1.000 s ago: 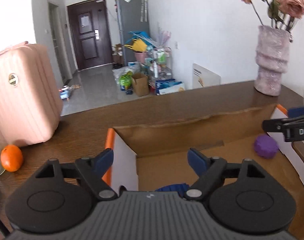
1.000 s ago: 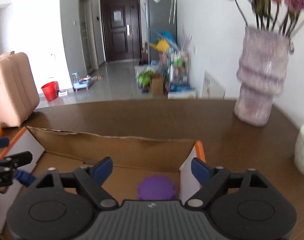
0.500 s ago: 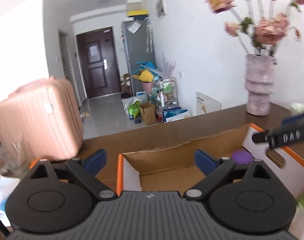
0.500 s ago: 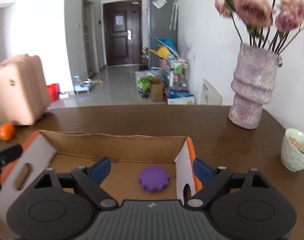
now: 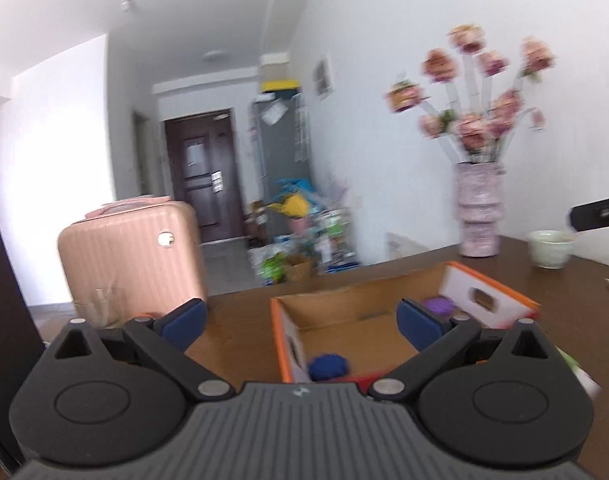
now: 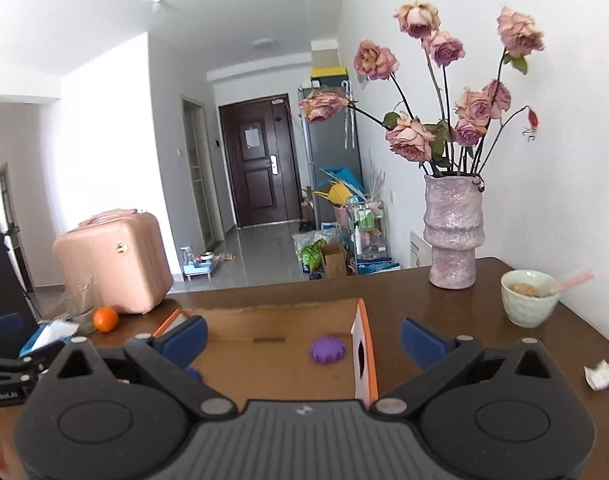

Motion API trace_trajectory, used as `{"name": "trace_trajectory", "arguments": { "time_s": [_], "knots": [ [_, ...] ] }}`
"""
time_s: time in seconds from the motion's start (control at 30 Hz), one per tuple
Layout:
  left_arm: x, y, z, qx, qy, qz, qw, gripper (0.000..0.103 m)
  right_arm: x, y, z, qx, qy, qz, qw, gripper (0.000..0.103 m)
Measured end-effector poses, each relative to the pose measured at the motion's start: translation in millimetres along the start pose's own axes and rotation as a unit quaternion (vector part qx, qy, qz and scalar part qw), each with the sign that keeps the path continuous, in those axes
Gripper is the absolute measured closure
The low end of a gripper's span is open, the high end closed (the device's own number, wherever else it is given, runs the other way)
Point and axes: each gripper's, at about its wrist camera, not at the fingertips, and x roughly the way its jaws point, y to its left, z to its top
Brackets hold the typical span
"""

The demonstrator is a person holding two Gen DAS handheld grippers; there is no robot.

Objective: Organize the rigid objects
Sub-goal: 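Grasp the grey tape roll with the left tool while the right tool grasps the white cap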

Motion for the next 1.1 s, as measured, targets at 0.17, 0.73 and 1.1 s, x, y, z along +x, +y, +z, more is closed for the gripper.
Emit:
{"name": "trace_trajectory", "arguments": {
  "time_s": [0.17, 0.73, 1.1],
  "knots": [
    [-61.0, 0.5, -48.4, -0.029, -0.045, -0.019, 0.9984, 0.0, -50.4, 12.3, -58.7, -0.017, -0.003, 0.017, 1.0, 0.0],
    [-81.2, -23.2, -133.0, 0.013, 0.075, -0.016, 0.9969, 0.0, -73.3, 37.8, -160.1, -0.085, 0.121, 0.039, 0.988, 0.001],
    [-8.9, 34.8, -97.9, -0.049, 0.156, -0.104, 0.9809, 0.007, -10.2, 44.2, -158.6, -0.068, 0.13, 0.011, 0.989, 0.02]
  ]
}}
